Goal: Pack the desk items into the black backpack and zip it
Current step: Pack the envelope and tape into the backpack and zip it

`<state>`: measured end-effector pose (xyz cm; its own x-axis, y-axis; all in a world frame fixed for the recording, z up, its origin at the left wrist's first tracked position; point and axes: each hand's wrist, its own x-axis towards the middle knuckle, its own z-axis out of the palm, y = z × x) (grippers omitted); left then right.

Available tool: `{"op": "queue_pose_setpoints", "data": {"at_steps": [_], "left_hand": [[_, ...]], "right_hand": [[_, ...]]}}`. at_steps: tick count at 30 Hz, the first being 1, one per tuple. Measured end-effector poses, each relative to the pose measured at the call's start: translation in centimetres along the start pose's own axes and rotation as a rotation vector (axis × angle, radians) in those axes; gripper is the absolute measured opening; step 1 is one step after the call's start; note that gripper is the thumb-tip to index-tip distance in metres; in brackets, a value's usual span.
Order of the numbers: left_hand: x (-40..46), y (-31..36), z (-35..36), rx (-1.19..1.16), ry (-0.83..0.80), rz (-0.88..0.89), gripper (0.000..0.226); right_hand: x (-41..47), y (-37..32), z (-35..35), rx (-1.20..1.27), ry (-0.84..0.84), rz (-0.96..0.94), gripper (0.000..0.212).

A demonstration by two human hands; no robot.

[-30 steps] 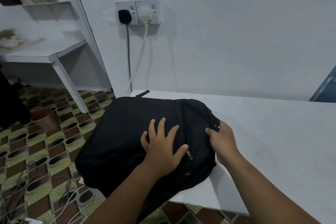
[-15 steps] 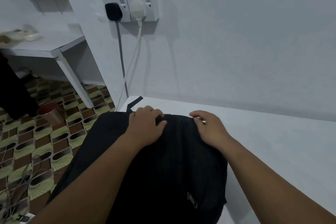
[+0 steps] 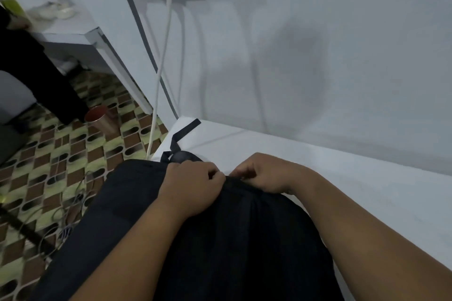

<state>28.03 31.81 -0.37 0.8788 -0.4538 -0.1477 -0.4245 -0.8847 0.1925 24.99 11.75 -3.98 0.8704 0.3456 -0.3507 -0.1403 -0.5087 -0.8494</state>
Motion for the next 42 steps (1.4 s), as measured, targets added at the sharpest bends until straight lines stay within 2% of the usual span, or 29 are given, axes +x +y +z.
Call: {"op": "queue_pose_setpoints", "data": {"at_steps": [2, 5, 9, 15, 22, 25, 27, 29, 30, 32, 34, 37, 42], "left_hand": [[-0.1, 0.1, -0.2, -0.024, -0.01, 0.017, 0.043], [0.0, 0.2, -0.2, -0.02, -0.034, 0.035, 0.041], [0.1, 0.1, 0.0, -0.011, -0.052, 0.006, 0.047], [-0.3, 0.6, -0.3, 0.048, -0.025, 0.0, 0.038], [-1.1, 1.0, -1.3, 0.061, -0.033, -0.013, 0.038], [-2.4, 2.1, -2.1, -0.035, 0.125, 0.114, 0.021], [-5.2, 4.6, -2.4, -0.283, 0.209, 0.408, 0.029], [-9.9, 7.9, -2.1, -0.448, 0.142, 0.81, 0.034], [-12.4, 9.4, -1.6, -0.406, 0.061, 0.973, 0.036], [-16.4, 11.0, 0.0, -0.128, -0.108, 1.126, 0.039], [-15.8, 11.6, 2.2, 0.119, -0.197, 1.05, 0.039], [-15.2, 10.7, 4.1, 0.175, -0.282, 1.008, 0.032], [-15.3, 10.8, 5.2, 0.194, -0.258, 0.961, 0.019]], "right_hand": [[0.0, 1.0, -0.1, -0.026, 0.165, -0.04, 0.017], [-1.0, 2.2, 0.4, 0.018, 0.388, -0.14, 0.009], [-4.0, 3.7, 1.1, -0.034, 0.514, -0.187, 0.017], [-12.3, 5.2, 2.9, -0.015, 0.701, -0.015, 0.02], [-21.8, 4.1, 9.1, -0.09, 0.89, 0.105, 0.025], [-24.5, 2.8, 12.9, -0.129, 0.978, 0.184, 0.021], [-25.6, 1.8, 15.6, -0.152, 1.044, 0.251, 0.018], [-26.2, 0.6, 18.0, -0.185, 1.109, 0.312, 0.015], [-26.2, 0.1, 19.2, -0.21, 1.14, 0.338, 0.013], [-26.8, -1.4, 22.0, -0.26, 1.23, 0.413, 0.009], [-26.6, -1.0, 22.5, -0.272, 1.245, 0.427, 0.009], [-26.9, -1.6, 25.0, -0.285, 1.252, 0.479, 0.012], [-27.5, -2.5, 29.2, -0.271, 1.262, 0.46, 0.01]]}}
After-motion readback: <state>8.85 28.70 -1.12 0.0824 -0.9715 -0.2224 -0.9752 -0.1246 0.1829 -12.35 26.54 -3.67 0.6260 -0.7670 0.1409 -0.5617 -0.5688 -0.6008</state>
